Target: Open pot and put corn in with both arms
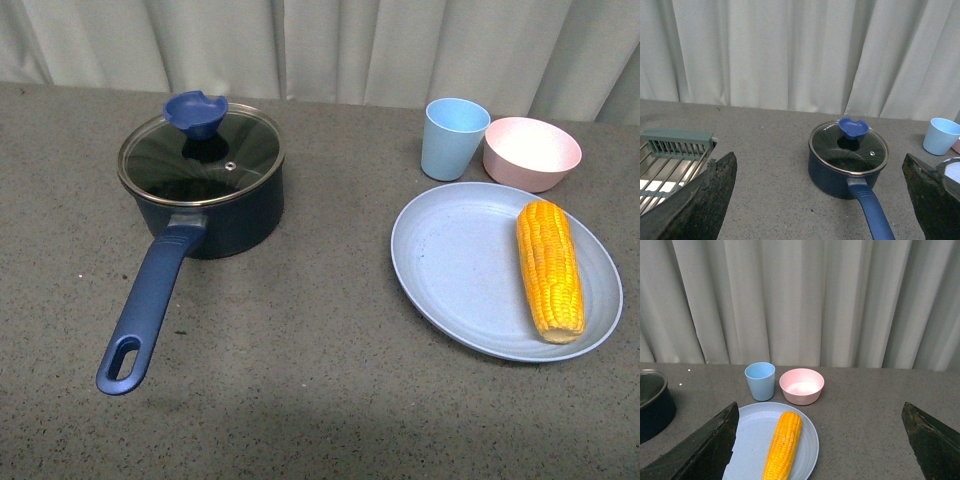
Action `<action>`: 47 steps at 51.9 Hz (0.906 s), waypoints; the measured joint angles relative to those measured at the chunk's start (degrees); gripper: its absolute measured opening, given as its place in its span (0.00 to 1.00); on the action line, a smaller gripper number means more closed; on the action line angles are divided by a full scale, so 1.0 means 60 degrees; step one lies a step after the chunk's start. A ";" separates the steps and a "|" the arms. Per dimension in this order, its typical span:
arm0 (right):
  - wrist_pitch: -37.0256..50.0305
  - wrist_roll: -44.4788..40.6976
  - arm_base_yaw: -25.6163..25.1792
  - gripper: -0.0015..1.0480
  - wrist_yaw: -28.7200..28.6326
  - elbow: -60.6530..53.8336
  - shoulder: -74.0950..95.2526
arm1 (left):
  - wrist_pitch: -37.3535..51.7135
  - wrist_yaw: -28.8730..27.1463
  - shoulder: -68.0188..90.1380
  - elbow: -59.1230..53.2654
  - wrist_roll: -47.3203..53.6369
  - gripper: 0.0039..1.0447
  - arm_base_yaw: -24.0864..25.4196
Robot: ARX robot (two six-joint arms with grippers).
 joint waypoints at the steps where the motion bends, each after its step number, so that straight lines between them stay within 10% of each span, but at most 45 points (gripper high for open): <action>1: 0.0000 0.0000 0.0000 0.91 0.0000 0.0000 0.0000 | 0.0000 0.0000 0.0000 0.0000 0.0000 0.94 0.0000; 17: 0.0000 0.0000 0.0000 0.91 0.0000 0.0000 0.0000 | 0.0000 0.0000 0.0000 0.0000 0.0000 0.94 0.0000; 25: 0.0000 0.0004 0.0000 0.91 0.0011 0.0000 0.0000 | -0.0102 -0.2419 0.1315 0.0146 -0.0681 0.94 -0.0823; 47: 0.0000 0.0000 0.0000 0.91 0.0000 0.0000 0.0000 | 0.7643 -0.1479 1.2994 0.3606 -0.1625 0.94 -0.2135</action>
